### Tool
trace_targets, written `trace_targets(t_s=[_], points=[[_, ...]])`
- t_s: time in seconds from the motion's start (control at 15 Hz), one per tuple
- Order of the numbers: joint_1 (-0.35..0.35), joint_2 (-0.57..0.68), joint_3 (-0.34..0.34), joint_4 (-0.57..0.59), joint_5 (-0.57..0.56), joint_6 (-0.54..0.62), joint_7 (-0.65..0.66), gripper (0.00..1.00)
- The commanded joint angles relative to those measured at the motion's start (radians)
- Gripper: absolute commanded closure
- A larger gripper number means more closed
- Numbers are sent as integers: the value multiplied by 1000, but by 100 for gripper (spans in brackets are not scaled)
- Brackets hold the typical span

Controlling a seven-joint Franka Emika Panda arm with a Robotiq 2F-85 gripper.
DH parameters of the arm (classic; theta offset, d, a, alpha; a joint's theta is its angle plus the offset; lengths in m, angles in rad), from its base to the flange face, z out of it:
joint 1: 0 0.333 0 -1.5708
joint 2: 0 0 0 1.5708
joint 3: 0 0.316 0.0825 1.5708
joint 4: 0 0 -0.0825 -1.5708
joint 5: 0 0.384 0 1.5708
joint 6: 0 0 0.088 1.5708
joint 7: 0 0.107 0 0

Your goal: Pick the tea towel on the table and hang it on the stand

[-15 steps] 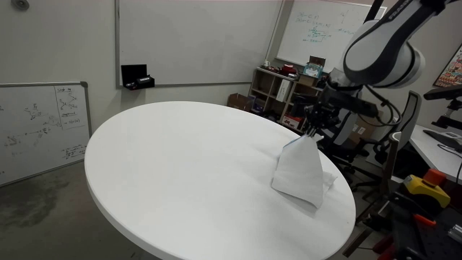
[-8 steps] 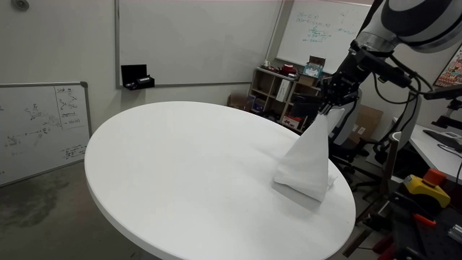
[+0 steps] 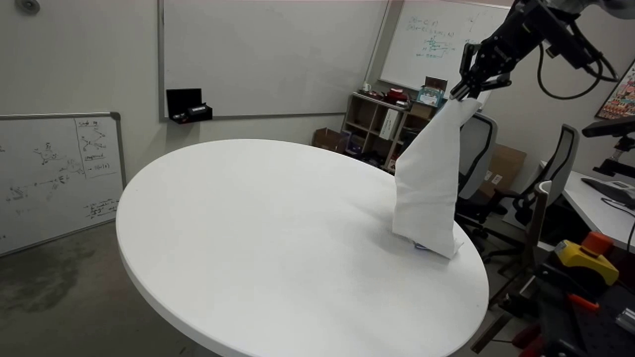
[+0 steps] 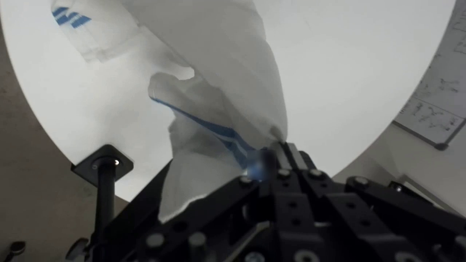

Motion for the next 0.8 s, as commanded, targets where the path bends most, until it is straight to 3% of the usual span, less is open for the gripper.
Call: trace_targets(t_s=[0.0, 0.73], points=[[-14, -91, 16, 37, 61, -35, -53, 100], [-23, -71, -11, 290, 176, -2, -32, 100]])
